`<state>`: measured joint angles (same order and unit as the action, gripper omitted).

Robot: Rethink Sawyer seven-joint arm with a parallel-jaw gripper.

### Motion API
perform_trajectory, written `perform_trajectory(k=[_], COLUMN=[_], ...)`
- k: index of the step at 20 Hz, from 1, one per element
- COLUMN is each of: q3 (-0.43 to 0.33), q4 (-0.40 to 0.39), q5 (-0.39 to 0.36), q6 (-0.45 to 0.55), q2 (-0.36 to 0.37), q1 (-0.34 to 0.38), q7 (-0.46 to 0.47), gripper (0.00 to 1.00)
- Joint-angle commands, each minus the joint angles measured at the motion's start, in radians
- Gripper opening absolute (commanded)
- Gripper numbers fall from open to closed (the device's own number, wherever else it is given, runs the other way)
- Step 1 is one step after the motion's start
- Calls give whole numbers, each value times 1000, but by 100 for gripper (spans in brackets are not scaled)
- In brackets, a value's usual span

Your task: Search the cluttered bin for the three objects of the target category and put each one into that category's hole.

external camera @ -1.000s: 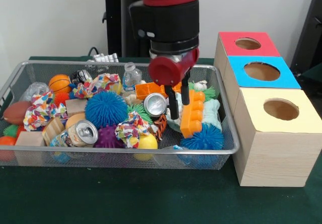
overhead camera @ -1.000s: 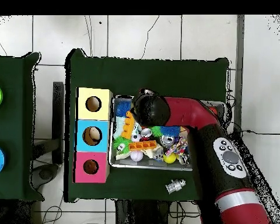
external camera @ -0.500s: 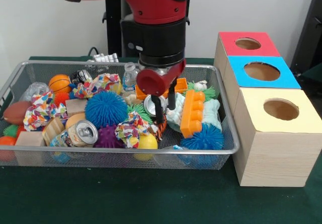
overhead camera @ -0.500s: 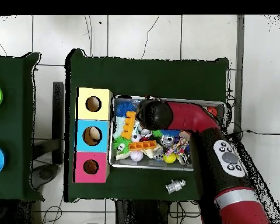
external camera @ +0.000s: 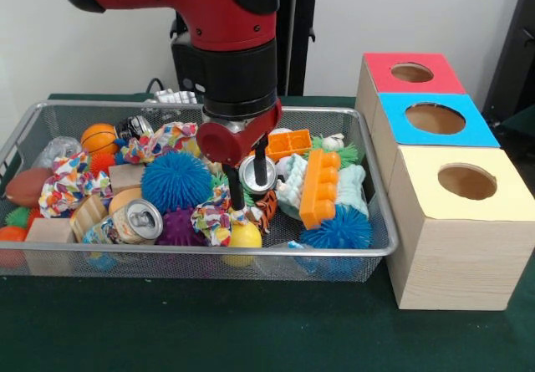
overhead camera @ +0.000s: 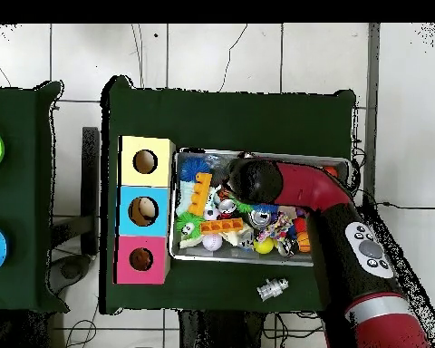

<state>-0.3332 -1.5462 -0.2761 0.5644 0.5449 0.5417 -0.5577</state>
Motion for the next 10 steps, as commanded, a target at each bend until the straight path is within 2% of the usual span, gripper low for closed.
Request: perform_trajectory(k=[1,10], q3=[-2,-5], q4=[-11,-13], q5=[-11,-14], q6=[-49,-49], q2=[-63,-74], q1=[23,29], q7=[-172,-167], gripper=[100,100])
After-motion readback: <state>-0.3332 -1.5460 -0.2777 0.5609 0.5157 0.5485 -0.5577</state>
